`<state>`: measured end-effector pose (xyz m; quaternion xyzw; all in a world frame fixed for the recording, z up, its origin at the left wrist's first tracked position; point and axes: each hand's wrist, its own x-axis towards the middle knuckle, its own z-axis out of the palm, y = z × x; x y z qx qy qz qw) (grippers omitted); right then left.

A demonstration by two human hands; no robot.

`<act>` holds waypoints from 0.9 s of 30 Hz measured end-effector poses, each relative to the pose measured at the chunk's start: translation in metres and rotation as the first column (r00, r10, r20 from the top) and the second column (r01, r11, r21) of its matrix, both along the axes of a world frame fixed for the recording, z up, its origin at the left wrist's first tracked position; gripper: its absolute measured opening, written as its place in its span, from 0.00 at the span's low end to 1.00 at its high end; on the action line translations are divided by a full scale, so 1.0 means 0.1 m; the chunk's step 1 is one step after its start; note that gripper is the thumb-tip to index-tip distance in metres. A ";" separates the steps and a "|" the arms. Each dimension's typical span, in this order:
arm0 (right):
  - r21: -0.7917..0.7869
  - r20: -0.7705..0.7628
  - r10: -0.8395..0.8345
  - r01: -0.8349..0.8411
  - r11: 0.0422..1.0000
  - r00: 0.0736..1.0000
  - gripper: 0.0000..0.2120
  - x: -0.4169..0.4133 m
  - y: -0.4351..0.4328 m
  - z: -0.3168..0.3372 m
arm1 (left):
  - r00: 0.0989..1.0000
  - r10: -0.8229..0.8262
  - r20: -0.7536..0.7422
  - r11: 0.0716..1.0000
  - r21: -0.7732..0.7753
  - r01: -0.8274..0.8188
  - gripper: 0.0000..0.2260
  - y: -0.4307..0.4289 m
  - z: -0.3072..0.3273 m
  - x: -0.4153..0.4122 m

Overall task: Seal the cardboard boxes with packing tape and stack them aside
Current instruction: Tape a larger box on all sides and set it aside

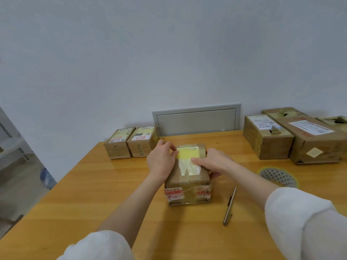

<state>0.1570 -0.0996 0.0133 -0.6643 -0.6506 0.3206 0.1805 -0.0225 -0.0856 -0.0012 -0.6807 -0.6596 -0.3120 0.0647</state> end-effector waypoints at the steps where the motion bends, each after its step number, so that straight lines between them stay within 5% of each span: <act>1: 0.001 0.009 -0.002 0.002 1.000 1.000 0.24 0.00 0.00 0.00 | 1.000 -0.011 0.006 1.000 0.007 0.011 0.05 0.00 -0.02 0.00; 5: -0.008 0.031 -0.006 0.007 1.000 1.000 0.24 -0.01 0.00 0.02 | 0.991 0.010 0.132 1.000 -0.019 -0.008 0.07 0.03 -0.07 -0.01; 7: -0.015 0.030 -0.003 0.004 1.000 1.000 0.24 0.00 0.00 0.02 | 0.929 0.063 0.364 0.997 -0.064 -0.043 0.07 0.06 -0.06 -0.04; 9: -0.020 0.016 0.000 0.001 1.000 1.000 0.24 0.01 0.00 0.01 | 0.744 0.102 0.661 0.992 -0.123 -0.027 0.06 0.07 -0.03 -0.10; 12: -0.017 0.011 0.007 -0.007 1.000 1.000 0.24 0.00 0.00 0.02 | 0.576 0.131 0.807 0.985 -0.171 0.015 0.06 0.05 -0.03 -0.18; 16: -0.019 0.027 0.008 -0.008 1.000 1.000 0.23 -0.02 -0.01 0.03 | 0.186 0.187 0.965 0.975 -0.205 0.086 0.06 -0.03 -0.08 -0.19; 20: -0.025 0.031 0.006 -0.005 1.000 1.000 0.23 -0.03 -0.01 0.03 | 0.044 0.169 0.985 0.981 -0.173 0.083 0.05 -0.04 -0.06 -0.15; 22: -0.023 0.038 0.009 -0.008 1.000 0.999 0.23 -0.03 0.00 0.02 | 0.084 0.134 0.987 0.989 -0.139 0.055 0.05 -0.05 -0.05 -0.12; 25: -0.010 0.068 0.002 -0.001 1.000 0.998 0.21 -0.03 0.00 0.02 | 0.258 0.036 0.965 0.998 -0.049 0.044 0.04 -0.07 -0.02 -0.06; 27: -0.016 0.063 -0.004 0.005 1.000 0.998 0.21 -0.03 0.01 0.01 | 0.517 -0.026 0.856 0.997 -0.012 0.071 0.04 -0.10 -0.01 -0.01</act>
